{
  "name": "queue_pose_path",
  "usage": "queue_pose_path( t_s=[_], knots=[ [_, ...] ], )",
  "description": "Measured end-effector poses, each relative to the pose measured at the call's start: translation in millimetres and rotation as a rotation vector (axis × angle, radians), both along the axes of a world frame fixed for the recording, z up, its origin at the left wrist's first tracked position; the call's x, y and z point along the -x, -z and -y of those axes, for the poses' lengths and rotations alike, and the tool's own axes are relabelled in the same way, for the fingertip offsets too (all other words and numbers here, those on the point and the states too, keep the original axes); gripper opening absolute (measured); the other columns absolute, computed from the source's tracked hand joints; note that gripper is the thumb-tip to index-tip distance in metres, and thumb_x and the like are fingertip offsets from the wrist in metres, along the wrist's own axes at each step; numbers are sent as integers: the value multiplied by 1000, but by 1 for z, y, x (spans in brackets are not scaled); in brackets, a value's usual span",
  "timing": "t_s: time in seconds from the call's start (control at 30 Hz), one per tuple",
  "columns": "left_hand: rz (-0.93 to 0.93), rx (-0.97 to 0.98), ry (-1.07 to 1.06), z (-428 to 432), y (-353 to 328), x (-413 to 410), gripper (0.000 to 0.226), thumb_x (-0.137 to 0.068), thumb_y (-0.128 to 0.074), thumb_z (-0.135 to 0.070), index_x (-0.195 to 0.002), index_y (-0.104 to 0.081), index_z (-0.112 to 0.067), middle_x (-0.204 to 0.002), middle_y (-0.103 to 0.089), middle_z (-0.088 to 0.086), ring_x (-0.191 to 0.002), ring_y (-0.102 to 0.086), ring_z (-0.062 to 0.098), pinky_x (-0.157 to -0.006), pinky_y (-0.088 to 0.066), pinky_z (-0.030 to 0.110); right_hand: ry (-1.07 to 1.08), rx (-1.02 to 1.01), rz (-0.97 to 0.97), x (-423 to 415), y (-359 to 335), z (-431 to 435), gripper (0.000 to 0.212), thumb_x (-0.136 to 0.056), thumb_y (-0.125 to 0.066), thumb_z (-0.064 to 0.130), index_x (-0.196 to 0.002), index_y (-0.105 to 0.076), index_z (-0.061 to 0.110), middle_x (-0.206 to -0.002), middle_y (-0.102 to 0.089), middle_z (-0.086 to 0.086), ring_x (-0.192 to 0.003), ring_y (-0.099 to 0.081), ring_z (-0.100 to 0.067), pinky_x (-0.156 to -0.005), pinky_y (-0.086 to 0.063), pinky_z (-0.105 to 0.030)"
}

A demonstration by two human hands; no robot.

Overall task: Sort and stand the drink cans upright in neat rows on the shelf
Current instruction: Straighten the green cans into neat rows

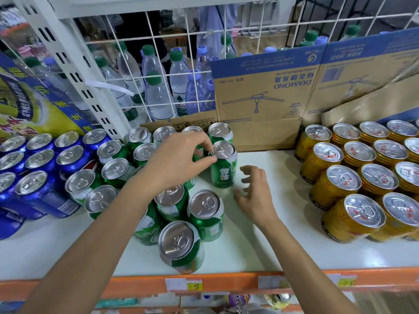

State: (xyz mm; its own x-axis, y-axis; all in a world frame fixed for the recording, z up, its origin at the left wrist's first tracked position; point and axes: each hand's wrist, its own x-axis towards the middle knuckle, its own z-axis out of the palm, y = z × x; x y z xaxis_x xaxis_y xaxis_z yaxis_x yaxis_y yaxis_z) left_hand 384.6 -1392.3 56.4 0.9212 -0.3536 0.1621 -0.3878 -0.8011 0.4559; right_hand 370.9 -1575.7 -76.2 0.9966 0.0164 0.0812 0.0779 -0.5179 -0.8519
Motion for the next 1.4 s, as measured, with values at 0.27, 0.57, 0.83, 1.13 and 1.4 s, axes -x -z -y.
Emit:
queue_pose_path(
  t_s=[0.27,0.57,0.83,1.13,1.4],
  knots=[
    [-275,-450,289,-2,-1,38,58,-71,-73,-55,-123,-50,-41,-120,-55,-18,-109,-50,4,-92,-42,28,-675,-92,-312,31,-16,-5,87,-72,-74,10,-145,-28,26,-125,-56,9,-114,-55,-6,-98,-46,-28],
    [-83,-313,140,5,13,30,50,-79,-72,-39,-125,-52,-30,-117,-56,-6,-105,-53,15,-89,-43,34,-307,-247,-180,22,-6,2,73,-68,-79,3,-130,-43,16,-123,-55,-2,-108,-57,-12,-92,-50,-27],
    [-86,-157,112,7,26,27,32,-78,-77,-23,-98,-52,-20,-98,-52,-4,-87,-56,16,-81,-50,40,-224,-251,-78,25,4,4,62,-71,-79,8,-118,-43,28,-119,-58,6,-107,-60,-15,-94,-50,-40],
    [-39,-69,111,3,34,28,32,-73,-80,-24,-91,-54,-19,-92,-52,-2,-81,-58,18,-76,-52,42,-221,-268,-94,25,3,5,66,-72,-78,3,-123,-45,26,-122,-59,2,-111,-59,-15,-95,-50,-33],
    [-37,-1,95,3,39,30,30,-75,-78,-27,-92,-53,-22,-92,-52,-5,-82,-59,17,-76,-54,42,-228,-272,-121,24,-2,9,62,-72,-77,-1,-117,-46,29,-117,-61,4,-107,-62,-17,-92,-50,-28]
  ],
)
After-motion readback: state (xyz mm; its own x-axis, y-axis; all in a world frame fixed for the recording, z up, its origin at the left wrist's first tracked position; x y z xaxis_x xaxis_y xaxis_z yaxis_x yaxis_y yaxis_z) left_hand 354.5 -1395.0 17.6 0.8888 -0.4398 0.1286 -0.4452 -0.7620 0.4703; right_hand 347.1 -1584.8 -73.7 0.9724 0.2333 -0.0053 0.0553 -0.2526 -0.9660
